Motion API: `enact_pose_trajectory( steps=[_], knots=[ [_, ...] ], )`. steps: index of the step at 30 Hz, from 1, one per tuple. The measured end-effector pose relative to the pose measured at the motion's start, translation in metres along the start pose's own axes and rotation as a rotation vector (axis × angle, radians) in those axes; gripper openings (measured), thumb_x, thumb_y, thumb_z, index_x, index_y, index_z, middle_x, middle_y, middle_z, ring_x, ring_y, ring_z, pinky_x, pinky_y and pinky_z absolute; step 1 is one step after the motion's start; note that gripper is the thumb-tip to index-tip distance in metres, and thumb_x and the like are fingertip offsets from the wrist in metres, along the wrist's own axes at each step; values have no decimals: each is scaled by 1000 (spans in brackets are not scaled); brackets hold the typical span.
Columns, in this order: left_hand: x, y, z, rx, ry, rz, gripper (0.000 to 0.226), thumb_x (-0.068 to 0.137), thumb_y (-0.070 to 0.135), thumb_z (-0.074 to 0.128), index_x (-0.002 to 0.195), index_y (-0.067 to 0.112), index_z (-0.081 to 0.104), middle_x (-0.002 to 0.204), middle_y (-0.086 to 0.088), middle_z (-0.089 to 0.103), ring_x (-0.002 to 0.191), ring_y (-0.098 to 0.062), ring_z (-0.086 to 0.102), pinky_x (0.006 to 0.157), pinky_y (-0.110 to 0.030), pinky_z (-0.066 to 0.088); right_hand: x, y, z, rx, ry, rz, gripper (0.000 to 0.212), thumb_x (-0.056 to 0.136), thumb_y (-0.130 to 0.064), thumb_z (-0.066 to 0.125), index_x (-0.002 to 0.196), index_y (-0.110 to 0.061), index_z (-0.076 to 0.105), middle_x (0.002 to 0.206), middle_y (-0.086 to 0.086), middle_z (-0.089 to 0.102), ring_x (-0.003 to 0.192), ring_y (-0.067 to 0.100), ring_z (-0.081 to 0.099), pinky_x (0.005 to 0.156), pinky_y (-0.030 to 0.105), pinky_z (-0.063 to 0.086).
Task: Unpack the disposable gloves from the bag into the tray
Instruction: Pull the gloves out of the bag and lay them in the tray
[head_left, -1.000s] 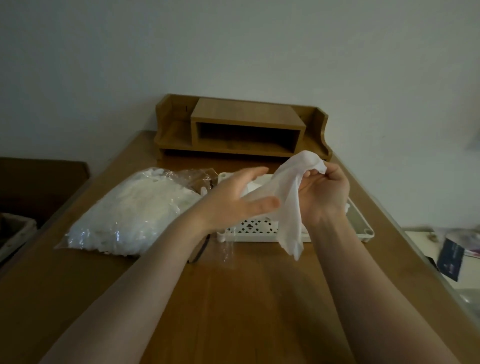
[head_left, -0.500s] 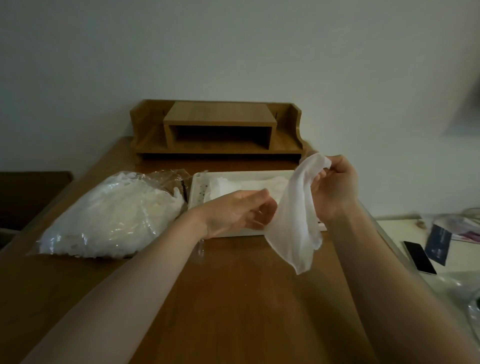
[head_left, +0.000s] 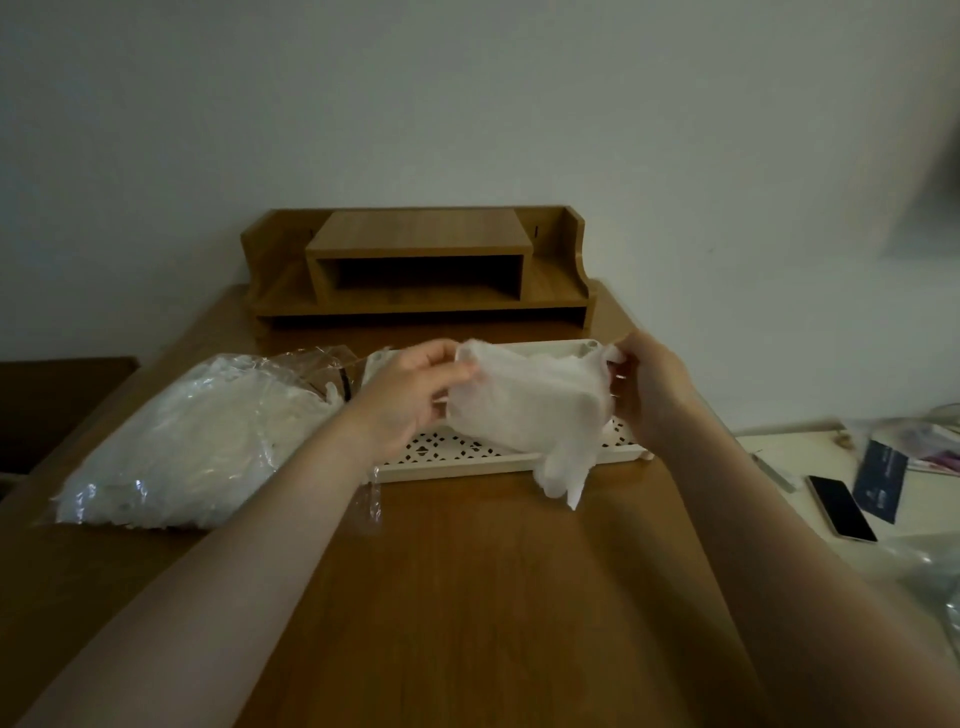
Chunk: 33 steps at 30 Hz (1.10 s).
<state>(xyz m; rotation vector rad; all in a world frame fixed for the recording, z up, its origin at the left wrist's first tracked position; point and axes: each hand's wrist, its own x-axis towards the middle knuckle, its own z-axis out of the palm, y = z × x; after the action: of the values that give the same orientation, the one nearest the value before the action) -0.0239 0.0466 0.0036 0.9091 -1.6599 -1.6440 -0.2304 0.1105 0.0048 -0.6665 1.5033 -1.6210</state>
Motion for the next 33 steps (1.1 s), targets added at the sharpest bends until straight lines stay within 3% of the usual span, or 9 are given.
enact_pose_trajectory(
  steps=[5,9,13,16,21,24,27,29,33],
  knots=[
    [8,18,2,89,48,76,14,94,25,53,94,15,63,86,4,65,75,-10,64,63,-22,52,0,0,3,-458,33,-318,27,94,-15,45,120,-15,53,112,-3,55,105,19,55,88,31,45],
    [13,33,11,240,11,141,19,94,27,54,99,13,65,90,2,63,84,-13,61,77,-29,49,-5,-14,8,-567,-531,-498,46,87,-35,51,131,-21,52,126,-12,57,115,3,53,97,25,42],
    [16,47,11,272,4,207,14,95,26,52,94,19,64,83,6,63,79,-8,61,73,-25,50,-2,-13,15,-609,-762,-411,36,90,-32,60,112,-3,61,103,9,67,92,23,66,82,38,55],
    [21,50,7,239,35,222,14,96,25,51,94,18,62,79,9,64,70,0,62,63,-17,49,8,-14,5,-370,-857,-279,34,86,-26,67,101,4,62,87,12,65,74,23,66,65,28,55],
    [29,45,-1,273,83,231,19,96,28,50,97,17,64,82,10,67,75,-1,64,69,-20,50,27,-9,-14,8,-1239,139,42,78,-34,75,112,-14,61,99,8,66,82,19,69,66,28,59],
    [37,43,-2,340,114,226,23,96,32,49,95,15,65,82,8,64,71,0,61,70,-20,49,38,-13,-14,-70,-1330,265,39,88,-33,62,123,-15,56,102,5,67,88,16,68,73,26,57],
    [46,44,-3,375,127,202,24,97,33,47,92,17,65,82,8,62,68,3,60,67,-18,48,55,-17,-14,-510,-1243,278,61,71,-50,75,116,-13,58,103,7,64,92,18,65,76,28,57],
    [52,43,-6,403,135,194,25,98,32,47,94,15,64,84,5,61,70,-1,60,68,-20,49,60,-18,-19,-686,-981,280,80,56,-55,83,117,-10,56,108,11,65,95,23,66,81,36,57],
    [68,40,-16,473,168,191,21,98,28,47,98,15,63,95,-2,65,85,-13,63,80,-32,51,61,-24,-12,-815,-464,-95,15,85,-28,67,96,-19,63,95,3,68,89,19,67,75,29,55]
  ],
)
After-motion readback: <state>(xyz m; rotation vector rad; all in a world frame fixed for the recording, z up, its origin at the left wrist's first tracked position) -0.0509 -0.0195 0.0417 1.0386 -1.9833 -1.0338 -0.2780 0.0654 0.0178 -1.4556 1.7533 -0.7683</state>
